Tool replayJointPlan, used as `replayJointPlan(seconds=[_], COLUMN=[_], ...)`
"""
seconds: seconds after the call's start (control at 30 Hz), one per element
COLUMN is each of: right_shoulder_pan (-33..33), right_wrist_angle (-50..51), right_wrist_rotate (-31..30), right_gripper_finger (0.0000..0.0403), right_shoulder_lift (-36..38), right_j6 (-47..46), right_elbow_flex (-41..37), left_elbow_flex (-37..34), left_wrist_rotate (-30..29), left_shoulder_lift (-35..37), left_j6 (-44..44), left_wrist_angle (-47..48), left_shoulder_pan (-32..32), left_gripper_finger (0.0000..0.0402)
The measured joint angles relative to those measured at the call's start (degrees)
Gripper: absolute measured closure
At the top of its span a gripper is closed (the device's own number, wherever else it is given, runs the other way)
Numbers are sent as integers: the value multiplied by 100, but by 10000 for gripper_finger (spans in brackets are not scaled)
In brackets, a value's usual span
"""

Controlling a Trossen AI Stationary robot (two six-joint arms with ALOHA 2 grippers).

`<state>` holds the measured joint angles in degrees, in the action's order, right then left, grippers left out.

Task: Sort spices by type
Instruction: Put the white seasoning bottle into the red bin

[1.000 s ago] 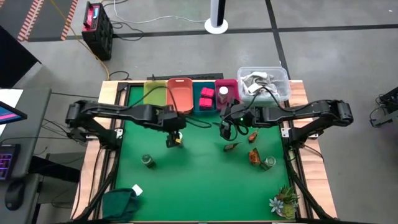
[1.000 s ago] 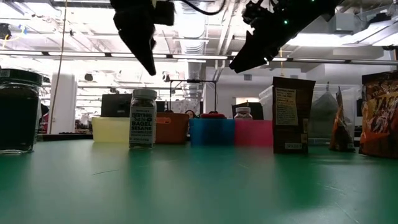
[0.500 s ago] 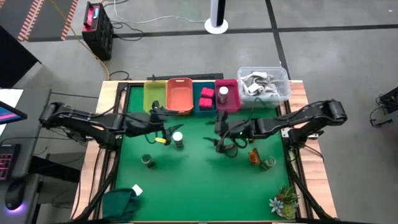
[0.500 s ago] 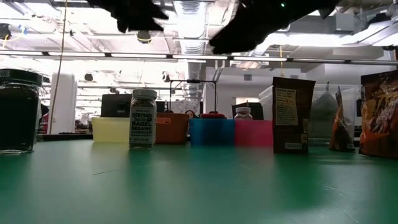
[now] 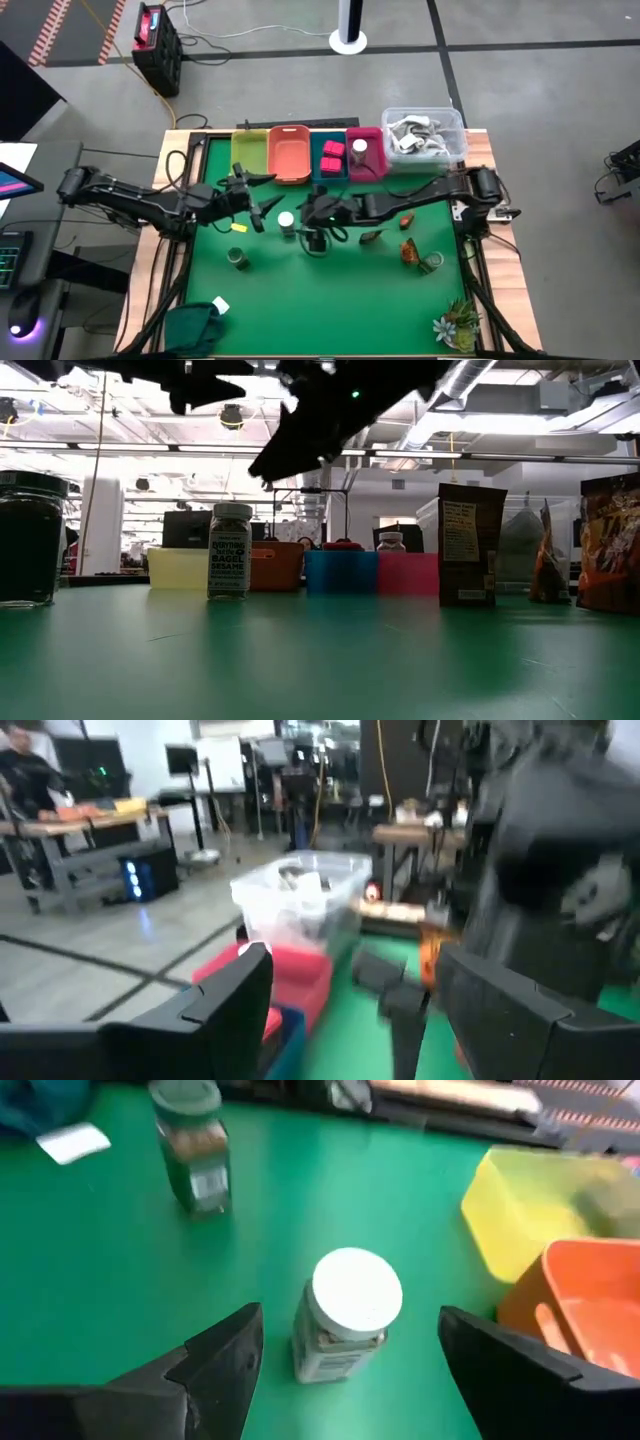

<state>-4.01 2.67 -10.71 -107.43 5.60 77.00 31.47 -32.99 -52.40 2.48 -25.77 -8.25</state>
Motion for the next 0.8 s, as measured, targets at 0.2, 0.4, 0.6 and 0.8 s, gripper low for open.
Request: replayJointPlan(seconds=[0.2, 0.4, 0.6, 0.8], right_shoulder_pan=[212, 444, 495, 518], right_wrist_angle=[353, 822, 1309, 1547], right_wrist_rotate=[422, 1155, 1250, 1399], right_gripper_finger=[75, 74, 57, 41], right_shoulder_lift=[-590, -1000, -1378, -1480], right_j6=[49, 151, 560, 646], right_elbow_flex=[846, 1522, 2120, 2182], left_elbow_flex=[4, 6, -102, -103], left_wrist_rotate=[-3, -73, -72, -70], left_shoulder_lift=[529, 871, 963, 968], left_j6=[56, 100, 138, 140], left_wrist_angle=[734, 1204, 1196, 1179], left_shoulder_pan=[-161, -252, -278, -278], left_gripper_finger=[137, 137, 137, 136])
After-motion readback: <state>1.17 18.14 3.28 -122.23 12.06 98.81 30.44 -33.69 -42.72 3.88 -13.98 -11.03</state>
